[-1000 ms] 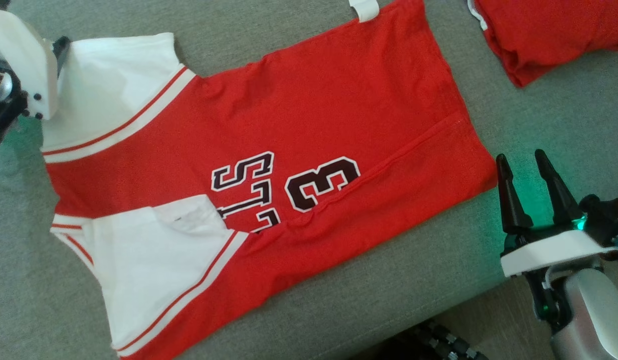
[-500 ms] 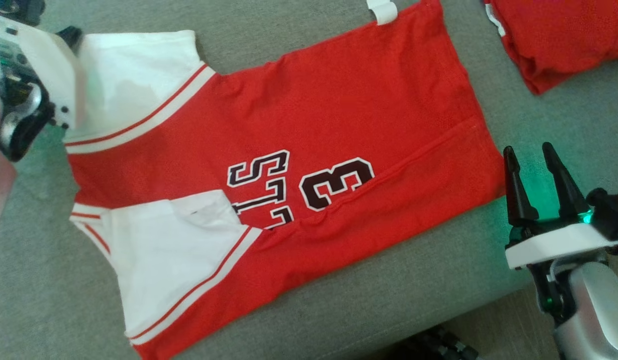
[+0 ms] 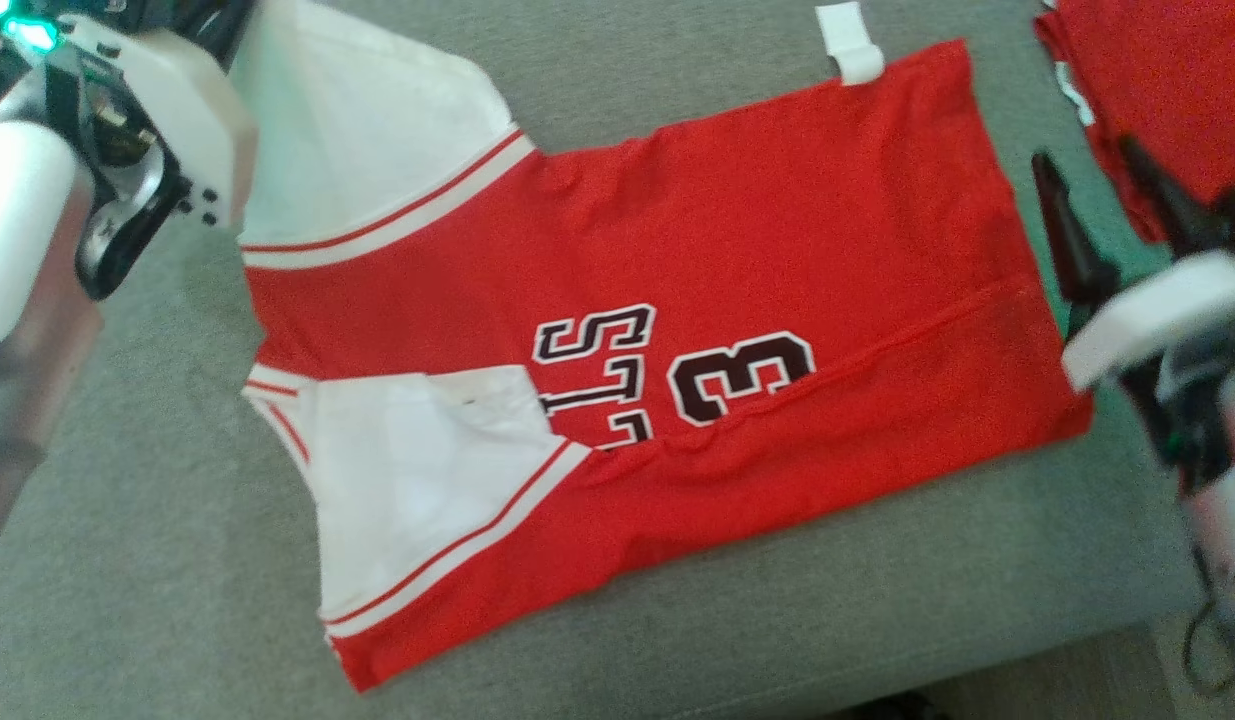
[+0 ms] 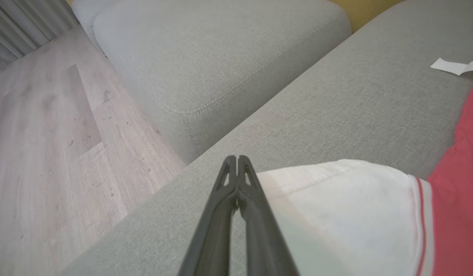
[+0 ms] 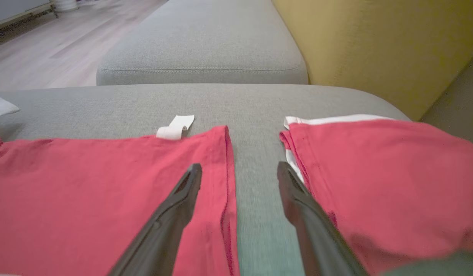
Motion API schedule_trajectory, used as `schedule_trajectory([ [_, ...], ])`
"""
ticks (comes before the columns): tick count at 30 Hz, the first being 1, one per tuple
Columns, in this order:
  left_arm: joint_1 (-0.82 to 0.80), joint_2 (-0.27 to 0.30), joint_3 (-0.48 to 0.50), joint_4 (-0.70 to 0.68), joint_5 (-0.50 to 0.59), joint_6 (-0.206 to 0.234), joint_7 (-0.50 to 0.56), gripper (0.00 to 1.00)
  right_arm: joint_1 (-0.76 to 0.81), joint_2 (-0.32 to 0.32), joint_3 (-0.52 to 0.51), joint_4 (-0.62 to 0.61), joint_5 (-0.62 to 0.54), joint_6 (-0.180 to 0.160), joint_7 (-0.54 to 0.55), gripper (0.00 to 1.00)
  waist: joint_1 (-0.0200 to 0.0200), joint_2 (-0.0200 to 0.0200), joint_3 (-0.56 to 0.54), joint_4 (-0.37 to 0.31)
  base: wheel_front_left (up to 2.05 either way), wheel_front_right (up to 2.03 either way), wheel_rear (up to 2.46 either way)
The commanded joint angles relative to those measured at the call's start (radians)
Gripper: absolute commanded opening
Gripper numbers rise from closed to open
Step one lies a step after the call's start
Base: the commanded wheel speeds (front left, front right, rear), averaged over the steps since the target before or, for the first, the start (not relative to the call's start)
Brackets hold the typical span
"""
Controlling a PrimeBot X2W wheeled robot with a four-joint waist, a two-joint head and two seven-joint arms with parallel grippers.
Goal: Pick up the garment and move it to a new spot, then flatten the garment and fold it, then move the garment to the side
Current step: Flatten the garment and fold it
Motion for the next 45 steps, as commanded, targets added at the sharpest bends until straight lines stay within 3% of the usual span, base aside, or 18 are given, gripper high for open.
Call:
schedule_trajectory([
  [1,-0.067,0.024,0.021,-0.038,0.008,0.002,-0.022,0.00,-0.074,-0.038,0.024,0.013,0.014,0.006,0.068,1.00,0.0001,0.0000,0.002,0.032,0.00,0.00,0.00],
  [8,-0.099,0.008,-0.034,-0.064,0.000,0.002,-0.055,0.00,-0.298,-0.038,0.098,0.227,0.097,0.006,0.240,1.00,0.0001,0.0000,0.020,0.089,0.00,0.00,0.00],
  [18,-0.121,-0.003,-0.061,-0.038,-0.019,0.002,-0.083,0.00,-0.441,-0.019,0.161,0.459,0.150,0.006,0.233,1.00,0.0001,0.0000,0.032,0.136,0.00,0.00,0.00],
  [25,-0.120,-0.016,-0.078,-0.008,-0.031,0.002,-0.099,0.00,-0.494,-0.024,0.224,0.537,0.151,0.006,0.203,1.00,0.0001,0.0000,0.024,0.146,0.00,0.00,0.00],
  [30,-0.119,-0.022,-0.091,0.020,-0.045,0.002,-0.114,0.00,-0.519,-0.035,0.253,0.583,0.144,0.006,0.210,0.24,0.0001,0.0000,0.016,0.151,0.00,0.00,0.00],
  [31,-0.119,-0.023,-0.093,0.026,-0.048,0.002,-0.117,0.00,-0.523,-0.035,0.257,0.588,0.145,0.006,0.211,0.00,0.0001,0.0000,0.015,0.151,0.00,0.00,0.00],
  [38,-0.123,-0.030,-0.109,0.061,-0.060,0.002,-0.161,0.00,-0.551,-0.041,0.270,0.601,0.141,0.006,0.181,0.00,0.0001,0.0000,0.007,0.154,0.00,0.00,0.00],
  [45,-0.190,-0.033,-0.094,0.099,-0.013,0.018,-0.294,0.00,-0.606,-0.055,0.240,0.590,0.175,0.006,0.097,0.00,0.0001,0.0000,0.006,0.148,0.00,0.00,0.00],
])
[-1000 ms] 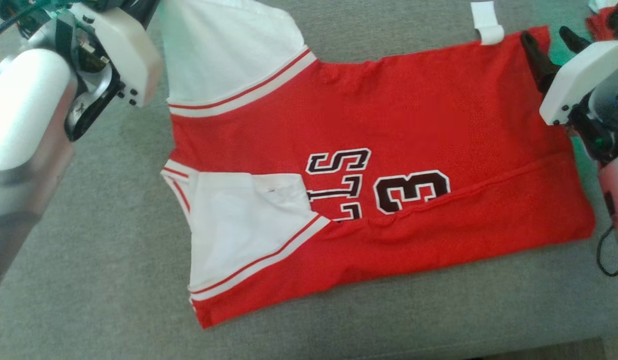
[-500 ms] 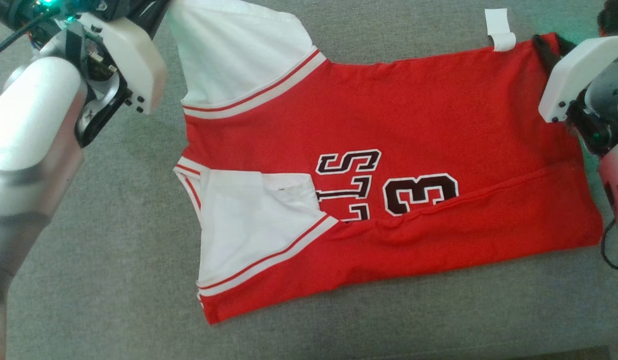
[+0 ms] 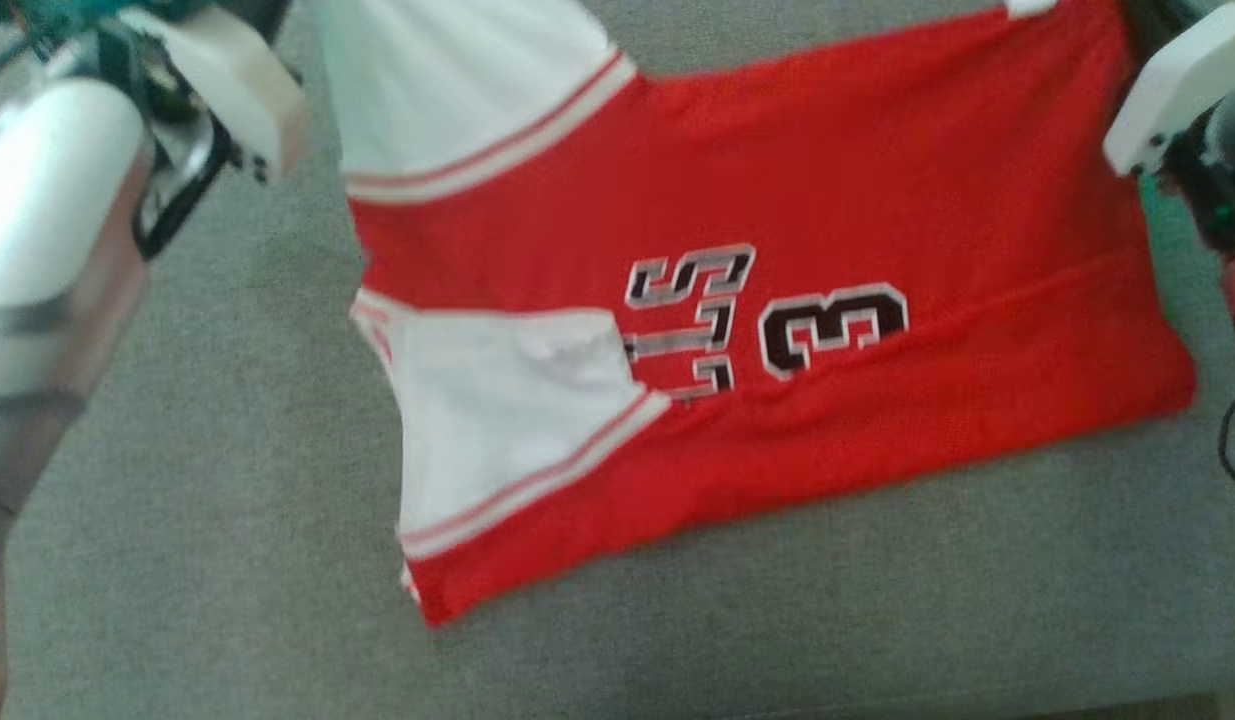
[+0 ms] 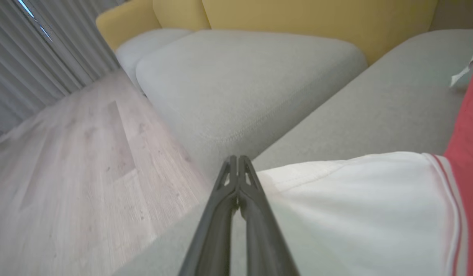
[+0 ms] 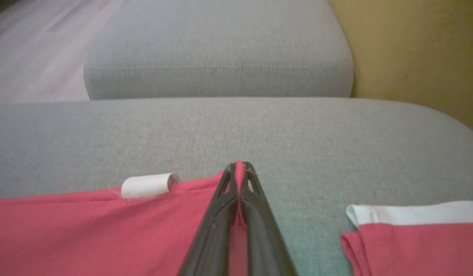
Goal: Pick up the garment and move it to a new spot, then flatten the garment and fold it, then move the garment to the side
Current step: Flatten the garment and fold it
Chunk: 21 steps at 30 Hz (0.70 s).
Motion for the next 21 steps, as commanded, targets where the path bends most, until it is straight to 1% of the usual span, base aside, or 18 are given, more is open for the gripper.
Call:
schedule_trajectory([
  [1,-0.084,0.031,0.053,-0.009,0.010,0.012,-0.023,0.00,-0.026,-0.025,-0.010,-0.029,0.013,0.006,-0.022,0.00,-0.0001,0.0000,-0.003,-0.001,0.00,0.00,0.00],
  [5,-0.090,0.011,0.057,0.021,0.004,0.015,-0.055,0.00,-0.031,-0.042,-0.027,-0.020,0.030,0.006,-0.054,0.00,-0.0001,0.0000,-0.024,0.004,0.00,0.00,0.00],
  [8,-0.047,-0.009,0.067,0.029,-0.041,0.012,-0.066,0.00,-0.002,-0.048,-0.020,-0.020,0.045,0.006,-0.064,0.00,-0.0001,0.0000,-0.045,0.009,0.00,0.00,0.00],
  [11,-0.012,-0.013,0.065,0.024,-0.058,0.011,-0.073,0.00,0.029,-0.055,-0.010,-0.024,0.049,0.006,-0.075,0.00,-0.0001,0.0000,-0.059,0.017,0.00,0.00,0.00],
  [15,0.067,-0.008,0.055,-0.006,-0.075,0.016,-0.091,0.00,0.104,-0.072,0.001,-0.032,0.061,0.006,-0.107,0.00,-0.0001,0.0000,-0.088,0.034,0.00,0.00,0.00],
  [21,0.236,0.029,0.045,-0.101,-0.111,0.044,-0.119,0.00,0.224,-0.084,0.010,-0.042,0.081,0.006,-0.128,0.00,-0.0001,0.0000,-0.159,0.054,0.00,0.00,0.00],
])
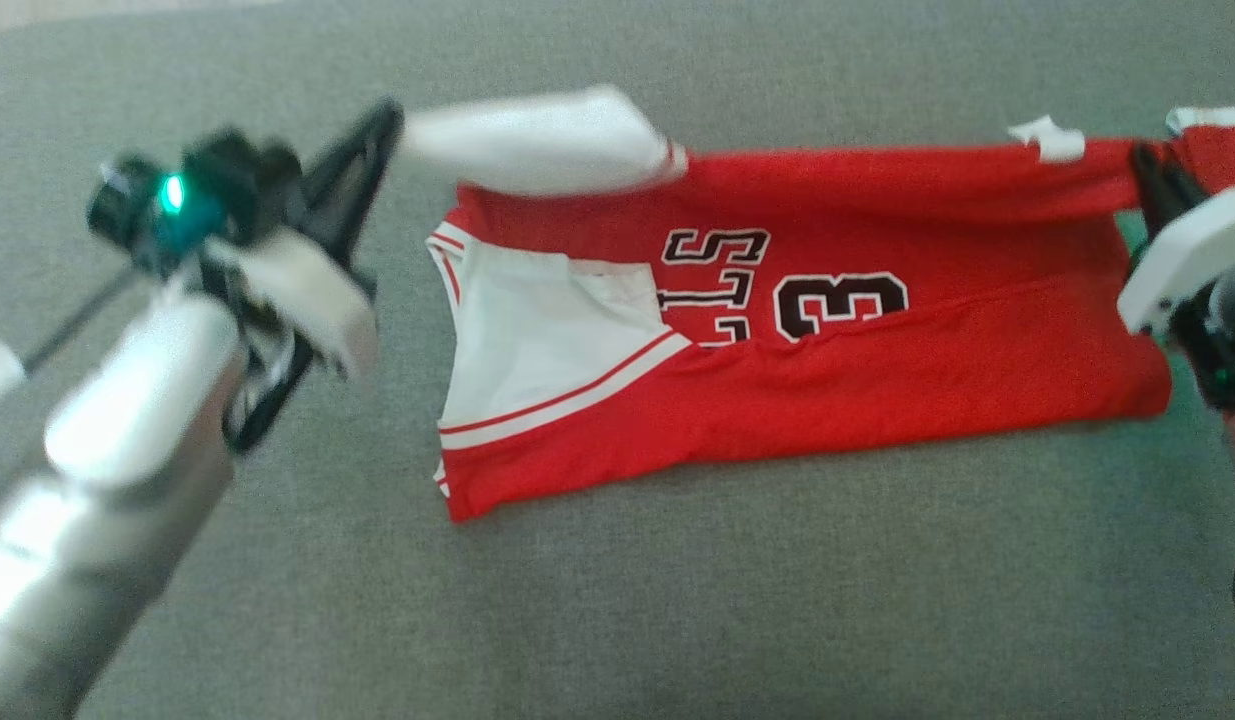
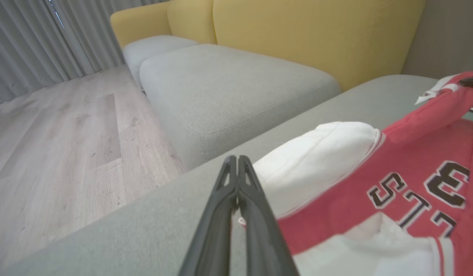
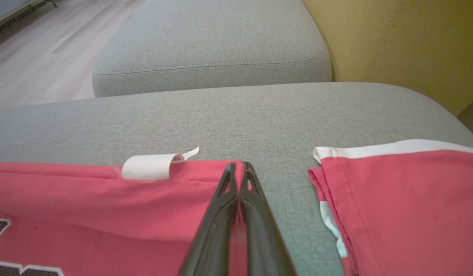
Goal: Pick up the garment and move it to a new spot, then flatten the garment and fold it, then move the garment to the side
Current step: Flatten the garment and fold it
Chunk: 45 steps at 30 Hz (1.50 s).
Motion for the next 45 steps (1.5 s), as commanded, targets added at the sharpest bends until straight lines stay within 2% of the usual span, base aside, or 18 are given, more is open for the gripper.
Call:
schedule_trajectory([
  [1,0.004,0.061,0.030,-0.041,-0.008,0.014,-0.005,0.00,0.021,-0.028,0.011,-0.033,0.009,0.006,-0.010,0.00,0.0001,0.0000,-0.033,0.010,0.00,0.00,0.00],
  [8,0.207,0.146,-0.004,-0.242,-0.031,0.081,0.032,0.00,0.121,-0.052,0.000,-0.064,0.019,0.006,-0.012,0.00,0.0001,0.0000,-0.068,0.016,0.00,0.00,0.00],
  [13,0.304,0.169,-0.020,-0.365,-0.054,0.126,0.052,0.00,0.186,-0.066,-0.028,-0.083,0.026,0.006,-0.013,0.00,0.0001,0.0000,-0.057,0.022,0.00,0.00,0.00],
  [14,0.319,0.170,-0.022,-0.377,-0.057,0.134,0.052,0.00,0.197,-0.067,-0.034,-0.085,0.027,0.006,-0.014,0.04,0.0001,0.0000,-0.054,0.023,0.00,0.00,0.00],
  [15,0.332,0.170,-0.027,-0.386,-0.056,0.142,0.052,0.00,0.208,-0.067,-0.040,-0.088,0.027,0.006,-0.015,0.25,0.0001,0.0000,-0.051,0.023,0.00,0.00,0.00],
  [16,0.354,0.163,-0.033,-0.394,-0.058,0.155,0.046,0.00,0.227,-0.063,-0.056,-0.089,0.023,0.006,-0.021,1.00,0.0001,0.0000,-0.047,0.023,0.00,0.00,0.00],
  [17,0.364,0.158,-0.037,-0.392,-0.057,0.161,0.042,0.00,0.234,-0.060,-0.069,-0.086,0.019,0.006,-0.029,1.00,0.0001,0.0000,-0.047,0.022,0.00,0.00,0.00],
  [18,0.374,0.152,-0.042,-0.389,-0.054,0.167,0.035,0.15,0.244,-0.054,-0.079,-0.086,0.016,0.006,-0.036,1.00,0.0001,0.0000,-0.048,0.021,0.00,0.00,0.00],
  [19,0.385,0.144,-0.041,-0.385,-0.054,0.180,0.022,0.49,0.255,-0.049,-0.088,-0.087,0.014,0.006,-0.043,1.00,0.0001,0.0000,-0.052,0.020,0.00,0.00,0.00],
  [20,0.396,0.134,-0.037,-0.381,-0.051,0.194,0.001,0.91,0.268,-0.043,-0.100,-0.091,0.013,0.006,-0.052,1.00,0.0001,0.0000,-0.056,0.019,0.00,0.00,0.00],
  [21,0.411,0.122,-0.031,-0.376,-0.051,0.210,-0.026,1.00,0.285,-0.039,-0.111,-0.096,0.013,0.006,-0.062,1.00,0.0001,0.0000,-0.062,0.018,0.00,0.00,0.00],
  [27,0.534,0.049,0.007,-0.340,-0.037,0.319,-0.155,1.00,0.424,-0.006,-0.203,-0.145,0.014,0.006,-0.134,1.00,0.0001,0.0000,-0.108,0.014,0.00,0.00,0.00],
  [31,0.622,-0.024,0.079,-0.370,0.029,0.411,-0.171,1.00,0.516,0.030,-0.271,-0.195,0.019,0.006,-0.169,1.00,0.0001,0.0000,-0.141,0.035,0.00,0.00,0.00],
  [32,0.622,-0.024,0.079,-0.370,0.029,0.411,-0.171,1.00,0.516,0.030,-0.271,-0.195,0.019,0.006,-0.169,1.00,0.0001,0.0000,-0.141,0.035,0.00,0.00,0.00],
  [35,0.705,-0.085,0.149,-0.438,0.117,0.456,-0.172,1.00,0.553,0.052,-0.318,-0.226,0.014,0.006,-0.165,1.00,0.0001,0.0000,-0.157,0.061,0.00,0.00,0.00],
  [40,0.816,-0.169,0.212,-0.517,0.268,0.478,-0.172,1.00,0.544,0.073,-0.415,-0.245,-0.006,0.006,-0.136,1.00,0.0001,0.0000,-0.165,0.122,0.00,0.00,0.00],
  [45,0.873,-0.234,0.253,-0.538,0.348,0.447,-0.172,1.00,0.474,0.082,-0.533,-0.167,-0.086,0.006,-0.097,1.00,0.0001,0.0000,-0.153,0.172,0.00,0.00,0.00],
])
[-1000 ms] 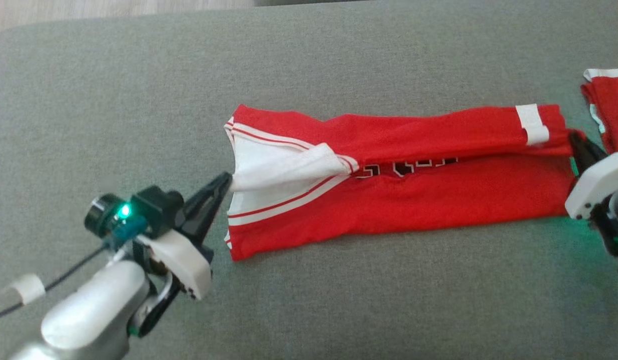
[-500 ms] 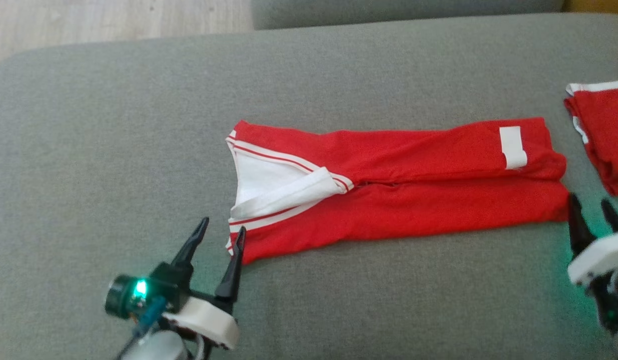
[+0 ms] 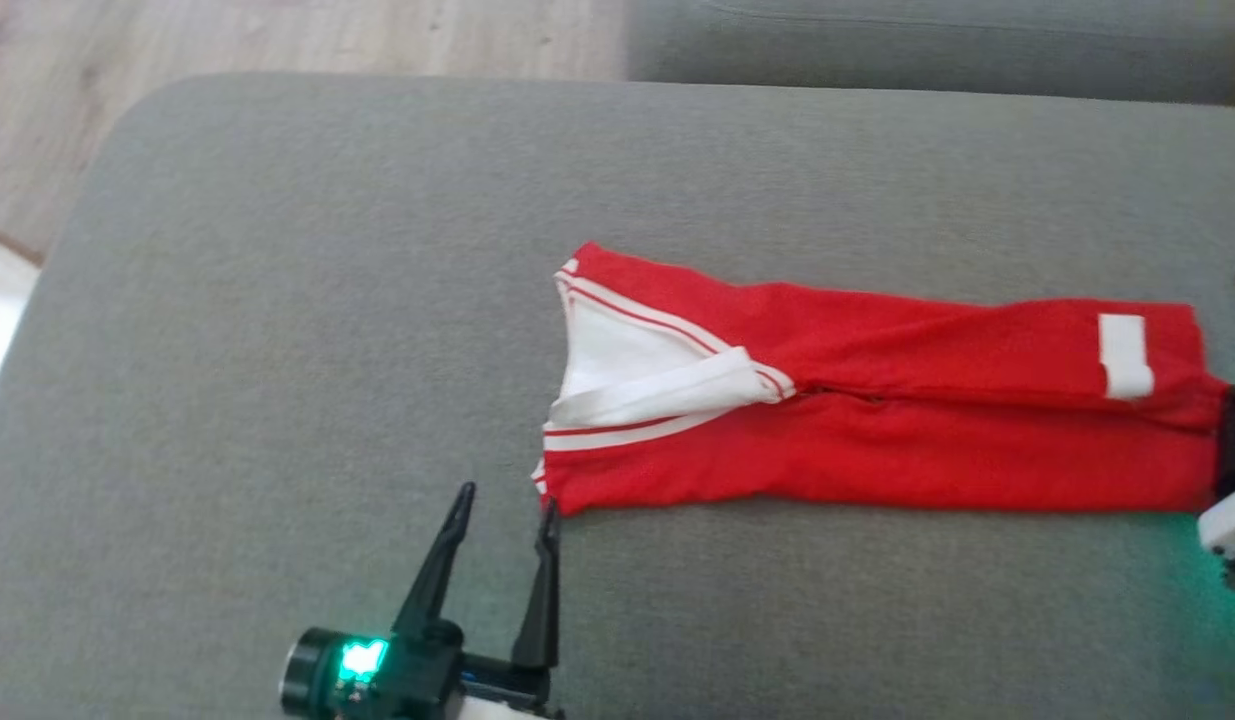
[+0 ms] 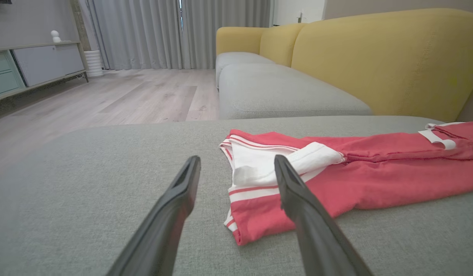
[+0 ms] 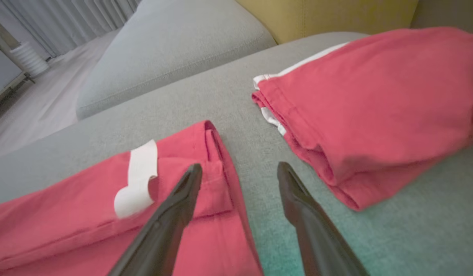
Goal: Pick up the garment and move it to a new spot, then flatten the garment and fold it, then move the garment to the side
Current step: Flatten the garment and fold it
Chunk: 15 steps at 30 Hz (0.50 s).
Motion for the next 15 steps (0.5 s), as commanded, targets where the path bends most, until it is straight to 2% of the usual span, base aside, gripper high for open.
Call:
schedule_trajectory([
  [1,-0.020,-0.014,0.043,-0.034,0.022,-0.015,-0.009,1.00,-0.050,-0.018,-0.009,0.010,-0.039,0.006,0.016,1.00,0.0001,-0.0001,0.009,0.026,0.00,0.00,0.00],
  [4,-0.014,-0.035,0.062,-0.026,0.054,-0.045,-0.009,1.00,-0.083,-0.005,-0.047,0.095,-0.108,0.006,0.060,1.00,0.0001,-0.0001,0.016,0.040,0.00,0.00,0.00],
  [9,-0.004,-0.058,0.100,-0.015,0.093,-0.080,-0.009,1.00,-0.109,0.039,-0.067,0.177,-0.146,0.006,0.107,1.00,0.0001,-0.0001,0.027,0.034,0.00,0.00,0.00],
  [10,-0.001,-0.062,0.107,-0.014,0.099,-0.085,-0.009,1.00,-0.111,0.048,-0.067,0.185,-0.146,0.006,0.107,0.94,0.0001,-0.0001,0.027,0.029,0.00,0.00,0.00],
  [11,0.002,-0.066,0.112,-0.012,0.106,-0.092,-0.009,1.00,-0.112,0.057,-0.063,0.190,-0.143,0.006,0.107,0.56,0.0001,-0.0001,0.027,0.023,0.00,0.00,0.00],
  [12,0.005,-0.069,0.117,-0.010,0.111,-0.098,-0.009,1.00,-0.112,0.066,-0.059,0.191,-0.138,0.006,0.104,0.07,0.0001,-0.0001,0.025,0.017,0.00,0.00,0.00],
  [13,0.009,-0.073,0.123,-0.008,0.116,-0.104,-0.009,1.00,-0.111,0.073,-0.055,0.191,-0.134,0.006,0.095,0.00,0.0001,-0.0001,0.021,0.009,0.00,0.00,0.00],
  [15,0.015,-0.079,0.133,-0.004,0.128,-0.114,-0.009,1.00,-0.108,0.082,-0.050,0.182,-0.134,0.006,0.054,0.00,0.0001,-0.0001,0.015,-0.008,0.00,0.00,0.00],
])
